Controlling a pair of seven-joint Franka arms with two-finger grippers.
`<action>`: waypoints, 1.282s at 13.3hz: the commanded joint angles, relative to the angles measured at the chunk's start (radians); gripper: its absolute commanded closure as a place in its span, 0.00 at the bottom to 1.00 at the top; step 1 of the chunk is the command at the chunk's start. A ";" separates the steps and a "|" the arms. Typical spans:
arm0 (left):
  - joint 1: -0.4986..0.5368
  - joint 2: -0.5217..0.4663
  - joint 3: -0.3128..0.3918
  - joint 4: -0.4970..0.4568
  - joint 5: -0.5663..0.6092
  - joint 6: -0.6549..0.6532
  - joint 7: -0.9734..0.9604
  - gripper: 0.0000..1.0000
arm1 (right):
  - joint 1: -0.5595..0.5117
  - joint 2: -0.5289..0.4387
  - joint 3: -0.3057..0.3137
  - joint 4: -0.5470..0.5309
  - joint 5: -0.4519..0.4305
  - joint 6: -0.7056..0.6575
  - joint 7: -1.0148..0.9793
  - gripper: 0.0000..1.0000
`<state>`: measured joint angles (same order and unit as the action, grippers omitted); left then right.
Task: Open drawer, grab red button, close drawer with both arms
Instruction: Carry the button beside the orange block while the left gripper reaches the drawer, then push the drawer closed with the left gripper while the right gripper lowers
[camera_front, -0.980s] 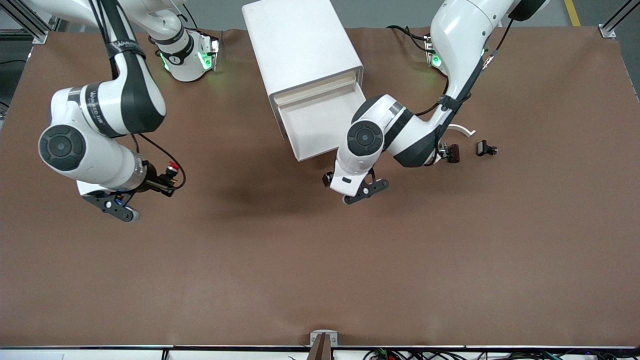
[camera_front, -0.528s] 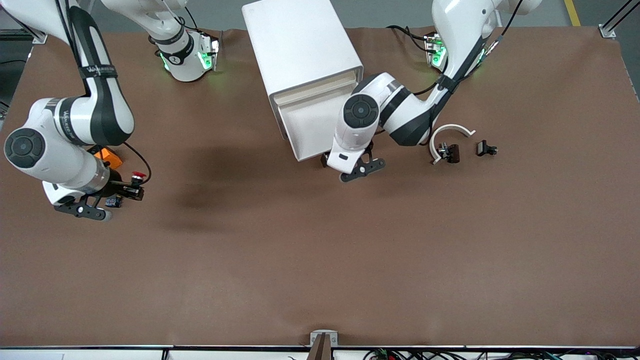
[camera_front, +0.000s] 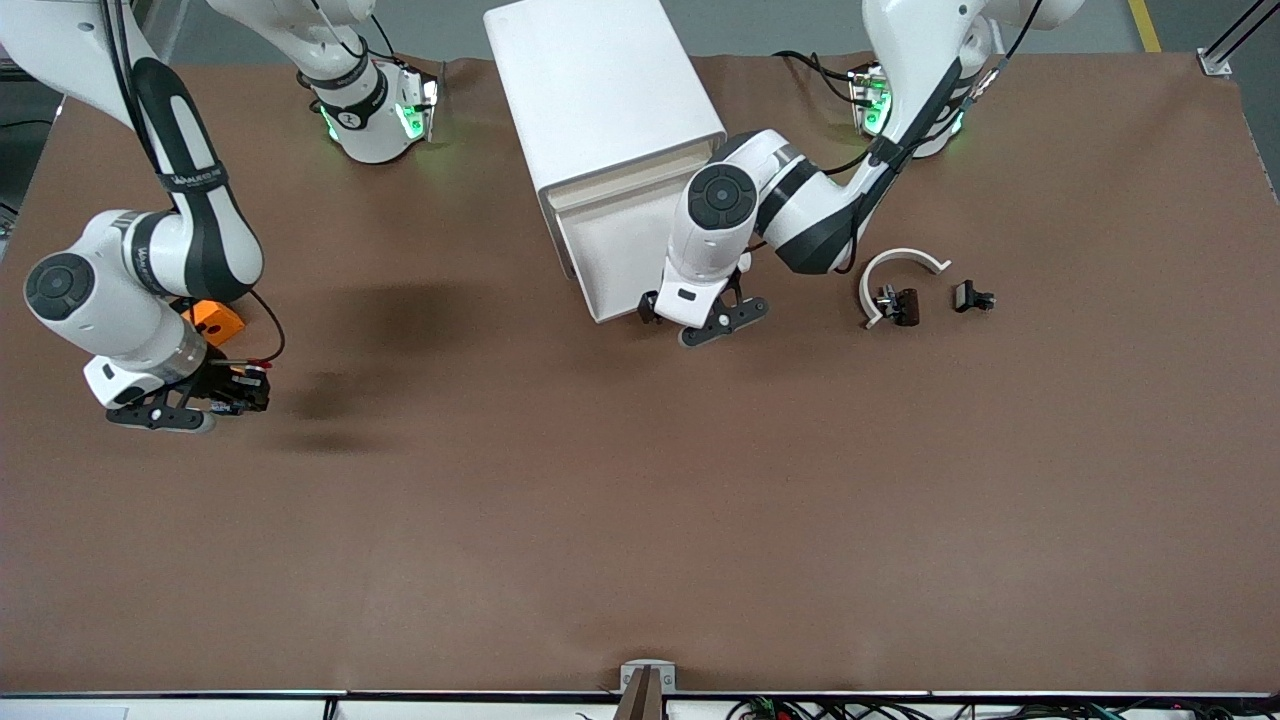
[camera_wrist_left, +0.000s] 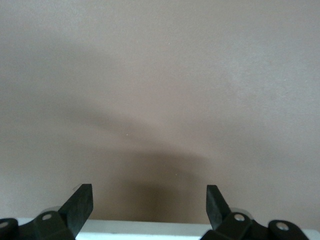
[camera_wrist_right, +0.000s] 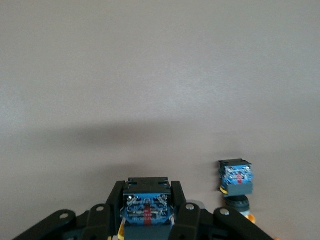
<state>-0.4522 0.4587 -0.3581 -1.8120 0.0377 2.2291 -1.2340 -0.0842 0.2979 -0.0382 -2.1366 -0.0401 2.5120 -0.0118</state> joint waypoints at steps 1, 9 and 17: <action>-0.002 -0.011 -0.009 -0.026 -0.016 0.026 -0.015 0.00 | -0.006 0.049 0.012 -0.040 -0.015 0.100 -0.008 1.00; -0.058 -0.015 -0.009 -0.026 -0.015 0.000 -0.116 0.00 | -0.032 0.119 0.011 -0.092 -0.017 0.232 -0.085 1.00; -0.157 0.020 -0.009 -0.023 -0.015 -0.011 -0.205 0.00 | -0.061 0.118 0.012 -0.114 -0.017 0.217 -0.089 1.00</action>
<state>-0.5857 0.4728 -0.3633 -1.8350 0.0377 2.2304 -1.4142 -0.1187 0.4266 -0.0386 -2.2257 -0.0417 2.7251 -0.0902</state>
